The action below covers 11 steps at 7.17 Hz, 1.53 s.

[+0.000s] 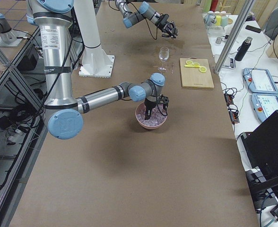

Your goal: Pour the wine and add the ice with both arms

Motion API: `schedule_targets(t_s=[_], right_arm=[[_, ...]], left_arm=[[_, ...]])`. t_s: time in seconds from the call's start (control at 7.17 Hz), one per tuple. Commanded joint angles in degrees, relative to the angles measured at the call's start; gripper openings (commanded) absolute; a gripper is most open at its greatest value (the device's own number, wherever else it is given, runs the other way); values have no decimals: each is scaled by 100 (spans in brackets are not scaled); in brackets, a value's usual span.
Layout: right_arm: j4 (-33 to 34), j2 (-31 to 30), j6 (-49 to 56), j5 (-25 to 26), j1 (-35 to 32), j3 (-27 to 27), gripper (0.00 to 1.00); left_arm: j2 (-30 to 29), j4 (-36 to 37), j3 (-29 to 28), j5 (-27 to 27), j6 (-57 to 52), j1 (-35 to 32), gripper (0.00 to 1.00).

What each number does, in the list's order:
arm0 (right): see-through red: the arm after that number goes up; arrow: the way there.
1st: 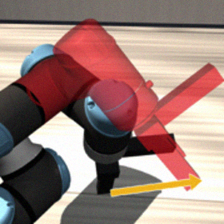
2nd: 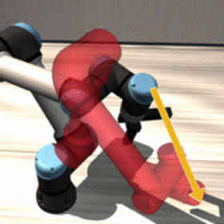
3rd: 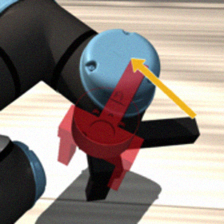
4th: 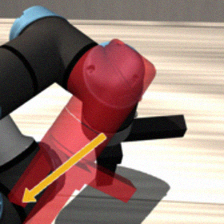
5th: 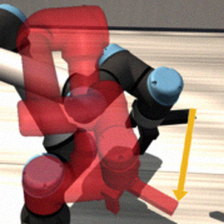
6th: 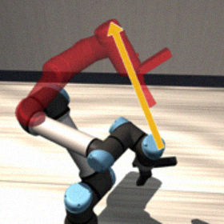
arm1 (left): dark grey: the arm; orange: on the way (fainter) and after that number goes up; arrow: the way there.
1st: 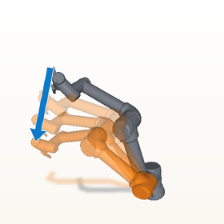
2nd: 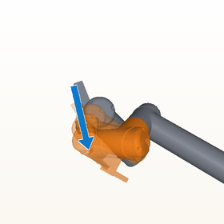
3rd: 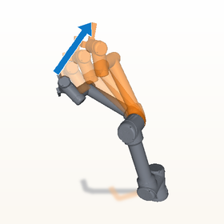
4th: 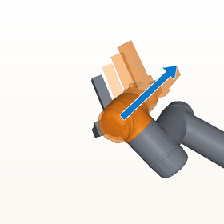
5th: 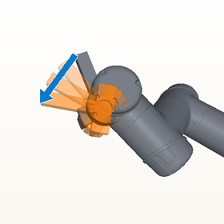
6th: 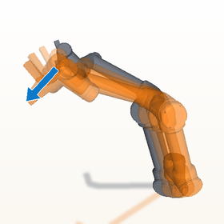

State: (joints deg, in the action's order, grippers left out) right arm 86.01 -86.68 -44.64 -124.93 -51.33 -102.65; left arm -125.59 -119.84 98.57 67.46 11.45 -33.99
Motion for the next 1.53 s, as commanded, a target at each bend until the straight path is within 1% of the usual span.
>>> schedule_targets(t_s=[0.0,0.14,0.28,0.42,0.56,0.7,0.84,0.98,1.12,1.25,1.39], right_arm=[[-5,11,-1,3,0,69,33],[-6,11,-1,3,0,70,24],[-6,11,-10,3,0,70,21],[-6,11,-27,12,0,26,21],[-6,19,-36,12,0,-9,22],[-6,28,-36,21,-17,-44,22],[12,-15,-28,30,-87,-184,22],[21,-51,-27,12,-175,-229,22],[56,-42,-27,21,-289,-281,22],[65,-51,-19,38,-386,-343,22],[82,-60,-19,30,-448,-422,22]], left_arm=[[149,-4,30,671,253,-607,0],[262,-4,48,812,670,-765,0],[368,-13,5,1318,1231,-1037,0],[500,-100,-22,1471,1489,-1135,0],[562,-101,-31,1498,1805,-1214,0],[684,-136,-40,1734,2104,-1294,0],[833,-414,-83,1797,2664,-1329,0],[913,-435,-136,1806,2966,-1382,0],[1114,-444,-145,1806,3038,-1478,0],[1447,-687,-102,1885,3126,-1653,0],[1989,-1629,-180,2164,3536,-1803,0]])
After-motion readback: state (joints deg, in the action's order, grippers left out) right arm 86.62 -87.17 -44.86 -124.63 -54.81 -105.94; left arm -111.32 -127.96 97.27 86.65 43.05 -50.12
